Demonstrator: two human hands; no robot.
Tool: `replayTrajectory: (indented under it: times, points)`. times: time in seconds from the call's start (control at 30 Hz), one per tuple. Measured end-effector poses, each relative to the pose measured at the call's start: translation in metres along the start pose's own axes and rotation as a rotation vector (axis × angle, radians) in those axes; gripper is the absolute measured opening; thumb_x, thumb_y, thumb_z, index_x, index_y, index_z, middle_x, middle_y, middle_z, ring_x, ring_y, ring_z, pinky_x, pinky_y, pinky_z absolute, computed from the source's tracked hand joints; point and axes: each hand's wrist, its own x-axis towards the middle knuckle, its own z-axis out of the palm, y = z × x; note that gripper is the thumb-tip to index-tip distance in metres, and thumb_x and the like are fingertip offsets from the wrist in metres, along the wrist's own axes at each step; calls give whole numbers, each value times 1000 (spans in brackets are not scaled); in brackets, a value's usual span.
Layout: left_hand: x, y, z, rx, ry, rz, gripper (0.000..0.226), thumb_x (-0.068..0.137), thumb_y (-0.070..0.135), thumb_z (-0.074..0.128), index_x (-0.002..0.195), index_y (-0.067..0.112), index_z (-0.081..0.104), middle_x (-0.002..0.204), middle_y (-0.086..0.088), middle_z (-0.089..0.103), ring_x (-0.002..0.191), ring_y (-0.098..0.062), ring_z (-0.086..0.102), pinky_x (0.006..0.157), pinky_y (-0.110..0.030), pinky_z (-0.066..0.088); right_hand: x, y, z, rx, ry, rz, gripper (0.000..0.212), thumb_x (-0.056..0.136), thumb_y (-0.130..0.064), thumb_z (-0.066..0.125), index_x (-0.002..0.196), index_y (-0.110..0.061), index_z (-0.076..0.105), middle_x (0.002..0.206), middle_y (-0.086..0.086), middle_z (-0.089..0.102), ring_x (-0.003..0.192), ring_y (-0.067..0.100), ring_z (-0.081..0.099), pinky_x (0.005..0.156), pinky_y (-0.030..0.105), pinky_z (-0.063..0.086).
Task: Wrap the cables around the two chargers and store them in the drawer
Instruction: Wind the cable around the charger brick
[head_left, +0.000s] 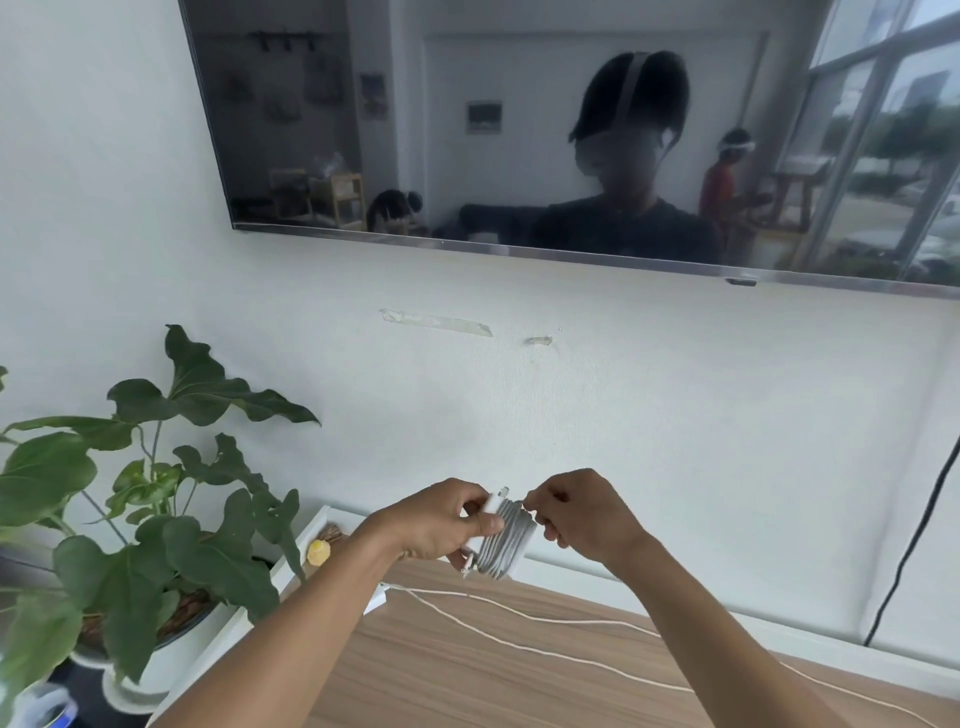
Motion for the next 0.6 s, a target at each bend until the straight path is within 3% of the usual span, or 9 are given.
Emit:
replayTrajectory:
  times: [0.13,0.3,0.43,0.6]
  points:
    - [4,-2,7,-72,144,-5,21,97,25,57,111,12,64,102,-4,59,57,-15,63,69,-35,60,-8,7,11,14,141,-79,23,90,-17,55,71,-13,67,58,-4,65,46,1,58,49,20,46]
    - [11,1,22,-204,331,-54,23,96,22,59,112,7,65,94,-4,60,64,-21,62,56,-29,57,-8,21,19,39,231,-118,18,91,-18,58,78,-18,70,69,-10,66,58,-6,58,54,7,39]
    - [18,3,31,-320,403,-63,21,94,21,61,107,5,66,86,-4,56,58,-18,60,54,-30,58,-5,29,21,120,330,-130,9,90,-22,64,85,-19,71,90,-6,68,77,3,64,63,5,43]
    - [24,5,39,-375,462,-54,21,92,21,64,105,4,66,88,-8,56,62,-19,59,55,-32,58,-5,30,23,140,353,-167,18,94,-16,57,88,-21,74,70,-13,69,64,-4,63,58,7,41]
